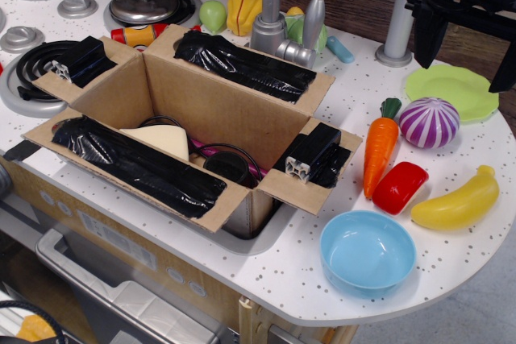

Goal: Pick up bowl and put in small4fbox

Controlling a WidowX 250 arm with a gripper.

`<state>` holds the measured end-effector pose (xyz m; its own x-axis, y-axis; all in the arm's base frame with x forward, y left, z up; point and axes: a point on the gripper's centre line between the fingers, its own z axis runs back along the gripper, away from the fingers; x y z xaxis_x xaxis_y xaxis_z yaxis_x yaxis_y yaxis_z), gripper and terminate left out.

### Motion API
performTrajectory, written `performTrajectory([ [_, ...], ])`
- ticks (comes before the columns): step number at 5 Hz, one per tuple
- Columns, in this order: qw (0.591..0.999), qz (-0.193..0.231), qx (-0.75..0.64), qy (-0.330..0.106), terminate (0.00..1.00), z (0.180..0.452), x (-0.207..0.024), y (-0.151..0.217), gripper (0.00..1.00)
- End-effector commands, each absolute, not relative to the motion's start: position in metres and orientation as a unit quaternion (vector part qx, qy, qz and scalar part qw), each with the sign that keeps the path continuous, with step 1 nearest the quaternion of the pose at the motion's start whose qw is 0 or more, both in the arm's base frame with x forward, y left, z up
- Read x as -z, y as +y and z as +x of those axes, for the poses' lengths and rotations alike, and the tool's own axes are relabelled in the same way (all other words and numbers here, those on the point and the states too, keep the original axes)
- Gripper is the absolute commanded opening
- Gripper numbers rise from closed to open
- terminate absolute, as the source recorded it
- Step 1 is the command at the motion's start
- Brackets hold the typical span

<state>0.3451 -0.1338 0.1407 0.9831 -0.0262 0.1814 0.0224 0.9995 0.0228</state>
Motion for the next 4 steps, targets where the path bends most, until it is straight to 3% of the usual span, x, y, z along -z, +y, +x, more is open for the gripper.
performTrajectory([
  [1, 0.996, 0.01, 0.012, -0.091, 0.0, 0.345, -0.141, -0.134, 1.0],
  [2, 0.994, 0.028, -0.01, -0.105, 0.0, 0.323, -0.142, -0.148, 1.0],
  [4, 0.996, 0.02, -0.025, -0.084, 0.0, 0.276, -0.112, -0.145, 1.0],
])
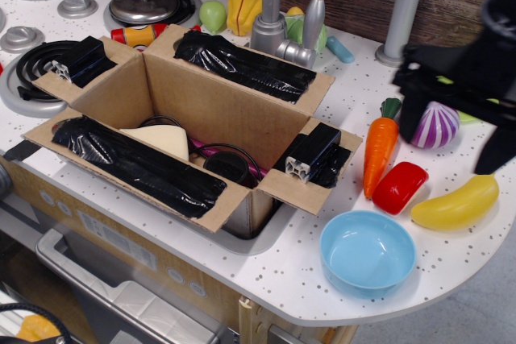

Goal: Pick up bowl and put in small4fbox

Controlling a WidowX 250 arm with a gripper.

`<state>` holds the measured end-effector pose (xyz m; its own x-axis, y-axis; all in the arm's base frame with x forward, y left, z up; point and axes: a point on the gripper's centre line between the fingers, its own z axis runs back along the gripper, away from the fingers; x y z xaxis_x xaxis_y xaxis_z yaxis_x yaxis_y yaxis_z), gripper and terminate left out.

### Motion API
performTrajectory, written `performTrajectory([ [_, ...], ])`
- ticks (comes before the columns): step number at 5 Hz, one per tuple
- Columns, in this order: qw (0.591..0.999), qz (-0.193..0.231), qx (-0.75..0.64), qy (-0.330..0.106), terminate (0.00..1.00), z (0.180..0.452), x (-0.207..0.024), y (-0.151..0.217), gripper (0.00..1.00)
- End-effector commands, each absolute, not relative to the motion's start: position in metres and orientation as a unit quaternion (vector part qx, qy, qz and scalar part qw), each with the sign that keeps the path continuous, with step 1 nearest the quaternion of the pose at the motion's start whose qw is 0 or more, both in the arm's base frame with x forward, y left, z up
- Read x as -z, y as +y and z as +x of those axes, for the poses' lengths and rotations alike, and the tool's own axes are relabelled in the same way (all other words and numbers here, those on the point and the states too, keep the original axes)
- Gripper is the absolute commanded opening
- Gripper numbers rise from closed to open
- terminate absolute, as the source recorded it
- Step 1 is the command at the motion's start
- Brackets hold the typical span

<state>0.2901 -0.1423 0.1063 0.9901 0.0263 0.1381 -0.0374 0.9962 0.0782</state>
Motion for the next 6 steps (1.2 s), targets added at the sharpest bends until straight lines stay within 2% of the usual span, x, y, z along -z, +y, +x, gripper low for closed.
performTrajectory([
  [1, 0.995, 0.014, -0.02, -0.1, 0.0, 0.257, -0.092, -0.14, 1.0],
  [3, 0.995, -0.049, -0.017, -0.089, 0.0, 0.244, -0.055, -0.145, 1.0],
  [4, 0.994, -0.068, -0.008, -0.088, 0.0, 0.241, -0.053, -0.153, 1.0],
  [5, 0.993, -0.082, 0.001, -0.09, 0.0, 0.244, -0.04, -0.154, 1.0],
  [6, 0.992, -0.066, -0.02, -0.108, 0.0, 0.247, -0.024, -0.156, 1.0],
])
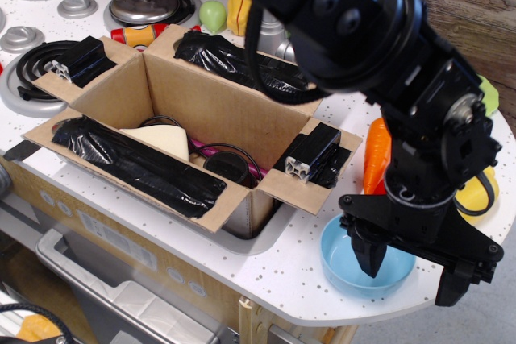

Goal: Pick up bowl and put in small4fbox

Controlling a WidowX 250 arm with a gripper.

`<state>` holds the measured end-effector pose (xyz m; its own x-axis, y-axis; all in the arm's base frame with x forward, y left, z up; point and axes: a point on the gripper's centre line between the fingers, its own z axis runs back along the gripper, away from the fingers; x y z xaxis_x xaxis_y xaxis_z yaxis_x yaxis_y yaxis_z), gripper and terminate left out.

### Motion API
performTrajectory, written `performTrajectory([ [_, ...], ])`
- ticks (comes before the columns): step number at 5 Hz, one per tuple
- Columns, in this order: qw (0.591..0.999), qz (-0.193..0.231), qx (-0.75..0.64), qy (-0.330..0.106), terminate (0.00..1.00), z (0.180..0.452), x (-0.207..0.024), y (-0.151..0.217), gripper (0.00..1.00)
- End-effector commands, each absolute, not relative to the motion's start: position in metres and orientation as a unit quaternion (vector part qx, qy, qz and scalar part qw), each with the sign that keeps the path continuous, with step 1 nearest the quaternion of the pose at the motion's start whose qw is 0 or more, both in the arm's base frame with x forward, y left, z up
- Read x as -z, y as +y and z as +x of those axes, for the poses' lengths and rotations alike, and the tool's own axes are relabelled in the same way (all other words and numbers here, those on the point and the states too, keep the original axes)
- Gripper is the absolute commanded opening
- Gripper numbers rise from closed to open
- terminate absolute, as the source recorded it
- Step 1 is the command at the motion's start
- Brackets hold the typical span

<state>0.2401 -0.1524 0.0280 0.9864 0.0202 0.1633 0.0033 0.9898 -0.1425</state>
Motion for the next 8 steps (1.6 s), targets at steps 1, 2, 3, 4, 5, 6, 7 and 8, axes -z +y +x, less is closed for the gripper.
performTrajectory([
  [1, 0.992, -0.079, -0.023, -0.099, 0.0, 0.251, -0.012, -0.155, 1.0],
  [2, 0.991, -0.085, -0.036, -0.099, 0.0, 0.254, -0.005, -0.156, 0.0],
  [3, 0.991, -0.086, -0.04, -0.098, 0.0, 0.264, -0.002, -0.16, 0.0],
  [4, 0.992, -0.084, -0.053, -0.082, 0.0, 0.266, -0.015, -0.165, 0.0],
  [5, 0.993, -0.071, -0.076, -0.061, 0.0, 0.259, -0.04, -0.171, 0.0],
  [6, 0.994, -0.05, -0.096, -0.034, 0.0, 0.234, -0.074, -0.166, 0.0],
  [7, 0.995, -0.002, -0.093, -0.033, 0.0, 0.224, -0.105, -0.15, 0.0],
  [8, 0.996, 0.029, -0.059, -0.056, 0.0, 0.233, -0.12, -0.119, 0.0],
])
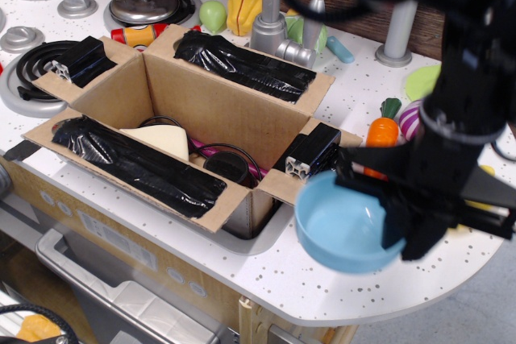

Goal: Pick up bowl and put in small4fbox

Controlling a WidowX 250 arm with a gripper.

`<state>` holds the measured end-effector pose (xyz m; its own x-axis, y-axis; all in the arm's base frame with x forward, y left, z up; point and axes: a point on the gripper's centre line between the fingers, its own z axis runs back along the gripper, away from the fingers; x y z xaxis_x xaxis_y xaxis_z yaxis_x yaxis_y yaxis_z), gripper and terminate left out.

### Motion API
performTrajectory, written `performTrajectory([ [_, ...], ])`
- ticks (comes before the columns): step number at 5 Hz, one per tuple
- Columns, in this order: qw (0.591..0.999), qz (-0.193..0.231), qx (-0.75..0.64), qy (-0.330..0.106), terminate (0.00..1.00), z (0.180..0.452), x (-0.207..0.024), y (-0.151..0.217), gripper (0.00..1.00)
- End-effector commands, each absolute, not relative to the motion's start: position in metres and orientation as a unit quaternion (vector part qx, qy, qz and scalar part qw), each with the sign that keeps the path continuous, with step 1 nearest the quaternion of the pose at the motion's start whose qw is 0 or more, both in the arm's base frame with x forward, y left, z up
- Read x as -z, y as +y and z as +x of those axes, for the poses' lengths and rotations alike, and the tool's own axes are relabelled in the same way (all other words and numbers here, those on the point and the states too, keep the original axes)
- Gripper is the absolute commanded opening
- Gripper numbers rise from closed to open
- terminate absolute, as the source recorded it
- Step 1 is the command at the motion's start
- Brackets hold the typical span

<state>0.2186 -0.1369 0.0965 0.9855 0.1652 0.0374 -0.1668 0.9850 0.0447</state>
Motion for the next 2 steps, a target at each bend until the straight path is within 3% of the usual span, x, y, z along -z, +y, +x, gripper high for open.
performTrajectory([
  [1, 0.996, 0.04, -0.013, -0.077, 0.0, 0.254, -0.13, -0.085, 0.0],
  [2, 0.992, 0.041, 0.033, -0.113, 0.0, 0.275, -0.127, -0.058, 0.0],
])
